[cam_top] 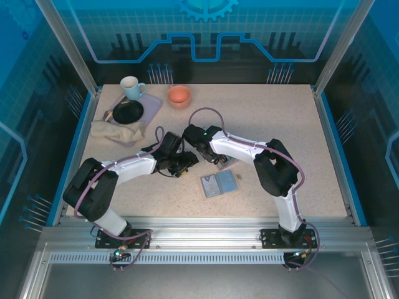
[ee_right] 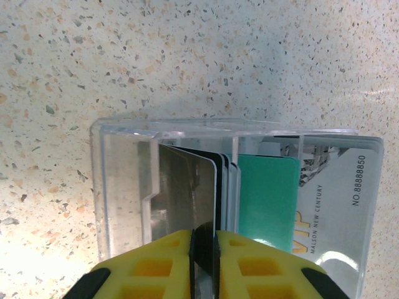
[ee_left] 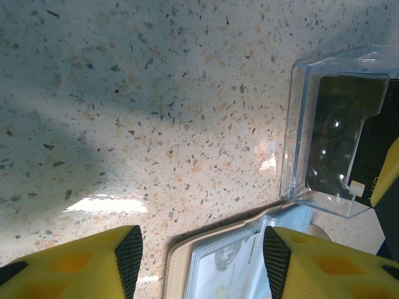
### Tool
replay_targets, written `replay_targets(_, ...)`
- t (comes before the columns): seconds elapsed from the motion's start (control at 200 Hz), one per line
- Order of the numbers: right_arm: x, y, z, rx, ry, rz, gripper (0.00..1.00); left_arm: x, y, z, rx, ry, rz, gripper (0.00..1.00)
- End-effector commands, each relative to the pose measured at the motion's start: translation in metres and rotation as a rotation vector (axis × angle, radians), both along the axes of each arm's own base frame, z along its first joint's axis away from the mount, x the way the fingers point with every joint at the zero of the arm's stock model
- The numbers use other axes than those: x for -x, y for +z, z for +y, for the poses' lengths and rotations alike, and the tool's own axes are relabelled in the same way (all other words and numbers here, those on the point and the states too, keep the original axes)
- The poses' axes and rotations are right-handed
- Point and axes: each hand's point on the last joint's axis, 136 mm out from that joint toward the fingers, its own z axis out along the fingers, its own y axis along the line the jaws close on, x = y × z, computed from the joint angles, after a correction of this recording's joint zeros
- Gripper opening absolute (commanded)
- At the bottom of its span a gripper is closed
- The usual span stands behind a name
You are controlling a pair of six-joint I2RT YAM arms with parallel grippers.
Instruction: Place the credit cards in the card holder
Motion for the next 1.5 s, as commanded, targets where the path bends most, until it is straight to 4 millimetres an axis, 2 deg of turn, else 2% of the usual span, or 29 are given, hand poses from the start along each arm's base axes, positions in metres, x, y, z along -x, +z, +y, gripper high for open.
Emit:
replay_targets(0.0,0.003,0.014,-0.008,0.014,-0.004,-0.021,0.15,0.005,-0.003,0.004,-0.005,-0.001,0.021,0.57)
replay_targets(0.12,0.004,0.018,-0.008,0.000,-0.004,-0.016,0.13,0.005,-0.004,0.003,-0.005,-0.002,0.023,0.57)
replay_targets(0.285,0.011,0.028,-0.005,-0.100,-0.020,0.026,0.04,0.004,-0.002,0.003,-0.003,-0.001,0.017,0.57)
replay_targets(0.415,0.019,0.051,-0.008,-0.247,-0.063,0.033,0.01,0.004,0.002,0.003,0.008,-0.001,0.005,0.57)
replay_targets(0.56,0.027,0.081,-0.014,-0.516,-0.121,0.043,0.00,0.000,0.019,-0.004,0.052,-0.018,-0.038,0.57)
replay_targets(0.625,0.032,0.091,-0.014,-0.705,-0.144,0.088,0.00,-0.003,0.032,-0.013,0.108,-0.042,-0.072,0.58)
replay_targets(0.77,0.034,0.116,-0.013,-1.233,-0.203,0.217,0.00,-0.013,0.080,-0.045,0.321,-0.128,-0.192,0.62)
replay_targets(0.905,0.035,0.132,-0.016,-1.479,-0.203,0.292,0.00,-0.018,0.119,-0.071,0.487,-0.219,-0.259,0.64)
replay_targets(1.055,0.038,0.143,-0.013,-1.567,-0.162,0.339,0.00,-0.023,0.140,-0.092,0.588,-0.282,-0.289,0.64)
replay_targets(1.2,0.037,0.142,-0.015,-1.595,-0.163,0.365,0.00,-0.026,0.151,-0.096,0.608,-0.301,-0.315,0.59)
replay_targets(1.366,0.038,0.135,-0.016,-1.595,-0.185,0.386,0.00,-0.025,0.154,-0.098,0.620,-0.312,-0.326,0.38)
replay_targets(1.491,0.038,0.127,-0.019,-1.587,-0.206,0.395,0.01,-0.025,0.154,-0.096,0.615,-0.309,-0.332,0.26)
